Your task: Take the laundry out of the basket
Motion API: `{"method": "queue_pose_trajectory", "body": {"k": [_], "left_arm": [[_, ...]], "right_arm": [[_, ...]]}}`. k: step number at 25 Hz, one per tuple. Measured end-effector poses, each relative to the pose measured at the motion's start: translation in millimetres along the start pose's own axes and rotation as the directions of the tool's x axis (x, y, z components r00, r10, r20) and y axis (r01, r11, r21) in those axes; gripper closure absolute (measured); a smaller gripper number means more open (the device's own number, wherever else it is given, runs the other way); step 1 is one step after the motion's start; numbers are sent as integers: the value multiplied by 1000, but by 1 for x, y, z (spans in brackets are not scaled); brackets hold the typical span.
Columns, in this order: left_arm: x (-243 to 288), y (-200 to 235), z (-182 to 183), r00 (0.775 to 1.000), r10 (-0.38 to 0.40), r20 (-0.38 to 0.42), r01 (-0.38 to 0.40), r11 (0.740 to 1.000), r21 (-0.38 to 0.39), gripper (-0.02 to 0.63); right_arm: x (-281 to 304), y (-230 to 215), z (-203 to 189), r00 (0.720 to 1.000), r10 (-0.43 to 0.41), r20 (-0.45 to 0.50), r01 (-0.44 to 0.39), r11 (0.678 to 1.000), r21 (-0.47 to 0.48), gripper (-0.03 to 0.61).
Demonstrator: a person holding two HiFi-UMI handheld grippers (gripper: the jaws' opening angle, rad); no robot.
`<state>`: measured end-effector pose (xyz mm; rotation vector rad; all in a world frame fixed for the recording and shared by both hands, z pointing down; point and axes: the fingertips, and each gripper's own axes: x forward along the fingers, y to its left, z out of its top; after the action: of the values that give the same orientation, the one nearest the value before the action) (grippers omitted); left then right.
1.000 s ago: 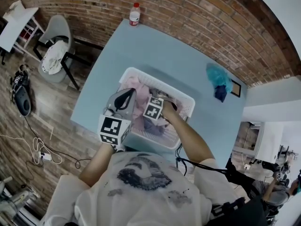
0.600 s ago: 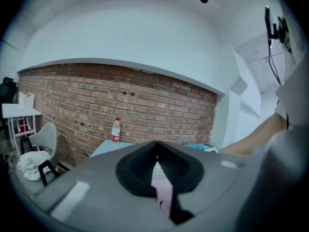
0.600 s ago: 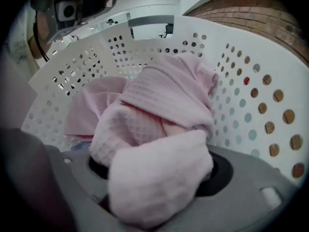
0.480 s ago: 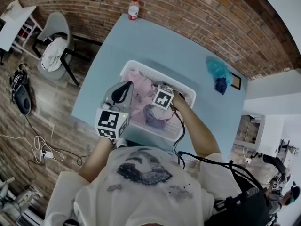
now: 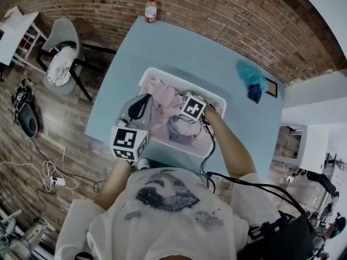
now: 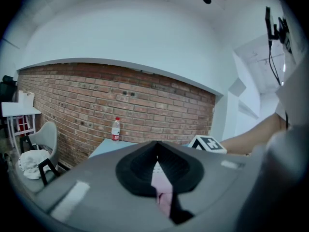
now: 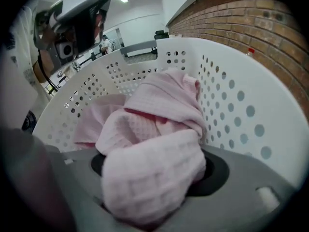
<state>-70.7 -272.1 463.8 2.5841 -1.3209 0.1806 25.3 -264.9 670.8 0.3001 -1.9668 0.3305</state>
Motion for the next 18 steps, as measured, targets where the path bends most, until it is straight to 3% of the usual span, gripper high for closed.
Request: {"method": "queue_pose_trajectory", "body": {"k": [5, 10, 18], "left_arm": [[-4, -1, 5, 1000, -11, 7, 11, 1000, 7, 623], [-11, -3, 5, 1000, -22, 9, 22, 1000, 7, 623], [-25, -7, 3, 999, -44, 8, 44, 999, 12, 623]], "right_arm": [[-24, 2, 9, 999, -21, 24, 21, 1000, 7, 249], [-36, 1, 11, 997, -46, 59, 44, 998, 44, 321], [-52, 3, 14, 978, -185, 94, 176, 980, 92, 399]]}}
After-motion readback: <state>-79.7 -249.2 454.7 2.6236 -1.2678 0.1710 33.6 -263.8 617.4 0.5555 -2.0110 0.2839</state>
